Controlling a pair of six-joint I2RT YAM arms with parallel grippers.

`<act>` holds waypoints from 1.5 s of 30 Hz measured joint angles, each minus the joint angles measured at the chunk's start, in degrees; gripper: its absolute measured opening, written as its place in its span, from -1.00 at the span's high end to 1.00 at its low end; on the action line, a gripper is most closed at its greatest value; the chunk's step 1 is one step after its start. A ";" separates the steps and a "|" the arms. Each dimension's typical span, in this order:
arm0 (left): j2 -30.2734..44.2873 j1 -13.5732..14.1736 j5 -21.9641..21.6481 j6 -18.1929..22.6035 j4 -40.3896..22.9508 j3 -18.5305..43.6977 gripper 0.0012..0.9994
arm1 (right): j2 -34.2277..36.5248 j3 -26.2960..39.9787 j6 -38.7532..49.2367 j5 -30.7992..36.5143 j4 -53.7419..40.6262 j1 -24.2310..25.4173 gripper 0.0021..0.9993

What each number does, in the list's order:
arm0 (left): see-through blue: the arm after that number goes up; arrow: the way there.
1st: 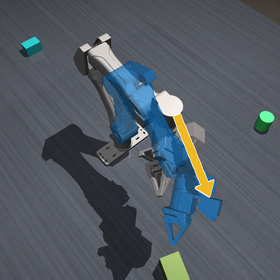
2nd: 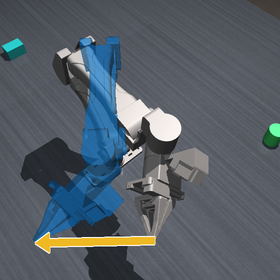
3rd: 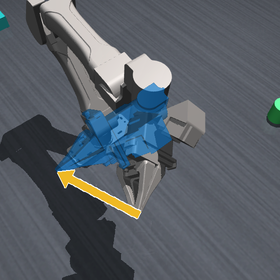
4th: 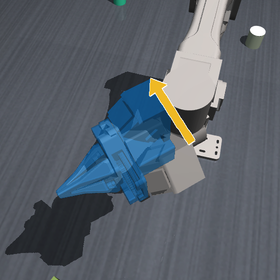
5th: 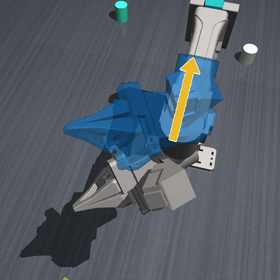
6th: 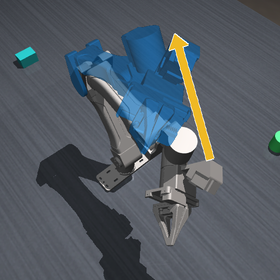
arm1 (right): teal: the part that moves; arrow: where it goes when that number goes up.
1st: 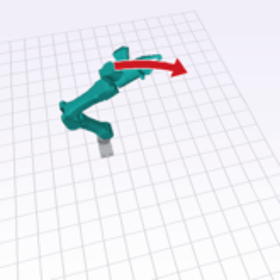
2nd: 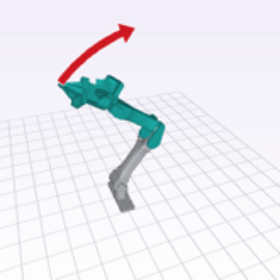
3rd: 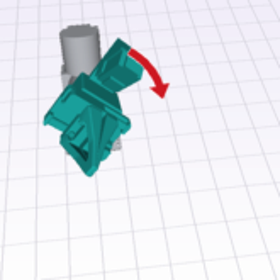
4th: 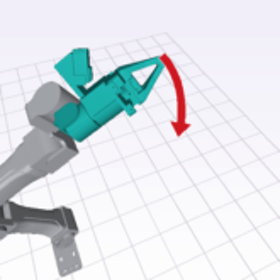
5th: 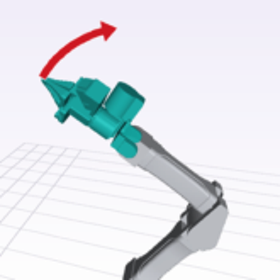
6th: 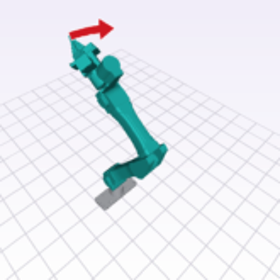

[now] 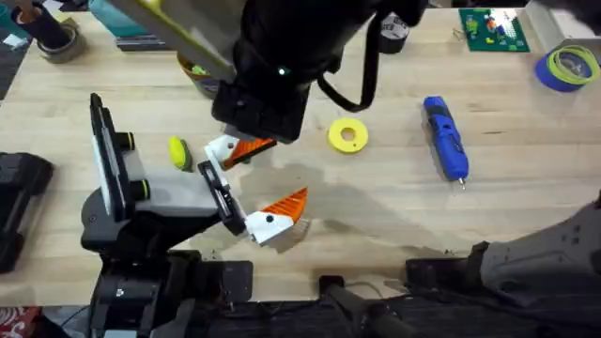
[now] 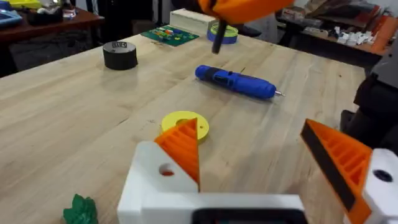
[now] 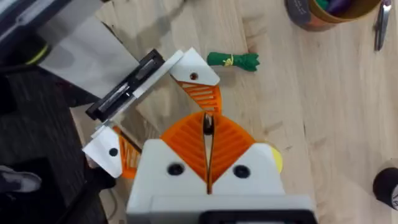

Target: Pick up the gripper from the table and insert it into the empty holder that is missing its gripper. Then pick up a screw, insert it into the mounting hole, and use the screwdriver to tighten it. Finally, clean up the table by picking up the vegetable and placing it into the bucket.

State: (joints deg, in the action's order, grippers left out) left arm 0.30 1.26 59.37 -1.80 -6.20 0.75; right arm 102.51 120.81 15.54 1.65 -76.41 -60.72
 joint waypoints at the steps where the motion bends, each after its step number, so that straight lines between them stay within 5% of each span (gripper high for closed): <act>1: 0.01 0.00 0.00 0.00 0.00 0.00 -0.97 | -0.01 0.00 0.20 0.00 0.13 -0.18 0.99; 45: 0.00 0.00 0.00 0.00 0.00 0.00 -0.97 | 5.02 0.20 2.53 0.00 4.44 -0.29 0.99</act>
State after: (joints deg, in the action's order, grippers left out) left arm 0.30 1.26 59.37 -1.80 -6.20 0.75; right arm 107.54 121.01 18.06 1.65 -71.96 -61.01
